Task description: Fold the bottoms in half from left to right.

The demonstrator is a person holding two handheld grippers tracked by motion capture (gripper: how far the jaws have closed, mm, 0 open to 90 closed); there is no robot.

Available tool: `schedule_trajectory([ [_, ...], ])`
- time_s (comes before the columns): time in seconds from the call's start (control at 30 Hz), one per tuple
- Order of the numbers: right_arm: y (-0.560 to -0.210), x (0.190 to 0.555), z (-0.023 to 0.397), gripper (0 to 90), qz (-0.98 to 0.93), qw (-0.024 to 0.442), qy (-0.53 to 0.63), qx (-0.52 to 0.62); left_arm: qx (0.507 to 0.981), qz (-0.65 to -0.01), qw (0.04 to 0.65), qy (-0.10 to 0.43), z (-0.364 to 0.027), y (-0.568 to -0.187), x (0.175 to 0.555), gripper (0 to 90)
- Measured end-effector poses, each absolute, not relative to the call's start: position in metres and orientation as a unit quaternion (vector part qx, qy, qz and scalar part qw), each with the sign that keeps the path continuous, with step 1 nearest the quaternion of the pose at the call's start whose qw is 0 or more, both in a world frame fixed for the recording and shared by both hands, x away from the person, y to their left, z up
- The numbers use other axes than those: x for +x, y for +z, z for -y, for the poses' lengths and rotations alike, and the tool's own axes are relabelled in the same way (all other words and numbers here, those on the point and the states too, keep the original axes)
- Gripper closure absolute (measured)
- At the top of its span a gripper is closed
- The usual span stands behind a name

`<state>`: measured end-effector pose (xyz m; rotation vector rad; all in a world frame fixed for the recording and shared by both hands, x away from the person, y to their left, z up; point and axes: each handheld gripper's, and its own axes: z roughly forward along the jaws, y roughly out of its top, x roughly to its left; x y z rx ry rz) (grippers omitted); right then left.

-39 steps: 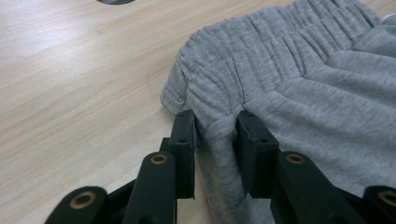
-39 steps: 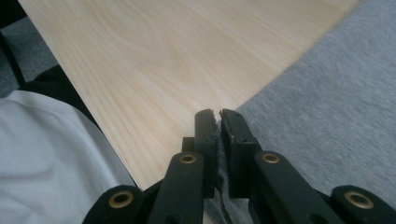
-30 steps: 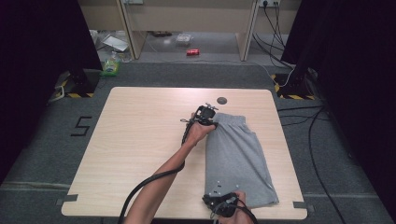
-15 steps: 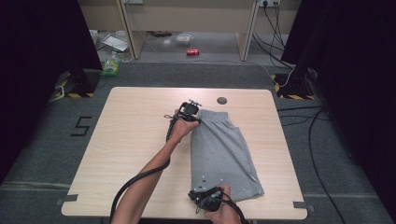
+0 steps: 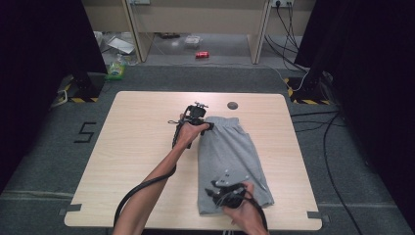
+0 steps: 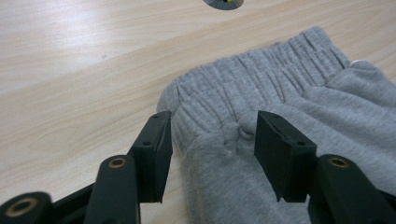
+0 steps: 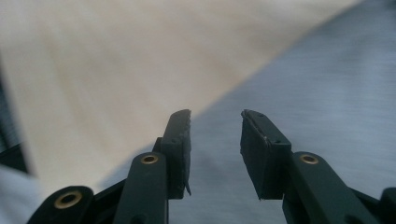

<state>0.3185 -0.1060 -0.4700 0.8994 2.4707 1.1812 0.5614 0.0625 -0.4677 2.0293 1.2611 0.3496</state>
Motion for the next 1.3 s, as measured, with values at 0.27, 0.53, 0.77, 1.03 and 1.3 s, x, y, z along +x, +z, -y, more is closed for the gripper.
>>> schedule_trajectory([
  [0.27, -0.463, 0.370, 0.182, 65.7, -0.809, 0.222, 0.361, 0.408, 0.785, -0.485, 0.360, 0.138, -0.062, -0.463, 0.559, 42.7],
  [0.53, -0.474, 0.405, 0.214, 68.2, -0.784, 0.228, 0.349, 0.460, 0.782, -0.494, 0.353, 0.139, -0.065, -0.470, 0.560, 40.9],
  [0.77, -0.487, 0.431, 0.209, 71.4, -0.786, 0.199, 0.350, 0.469, 0.778, -0.499, 0.357, 0.136, -0.070, -0.472, 0.559, 38.6],
  [1.03, -0.489, 0.441, 0.213, 87.7, -0.786, 0.194, 0.345, 0.475, 0.772, -0.503, 0.365, 0.128, -0.077, -0.472, 0.559, 37.1],
  [1.3, -0.493, 0.443, 0.225, 86.9, -0.779, 0.191, 0.342, 0.489, 0.768, -0.509, 0.369, 0.124, -0.082, -0.475, 0.559, 37.0],
])
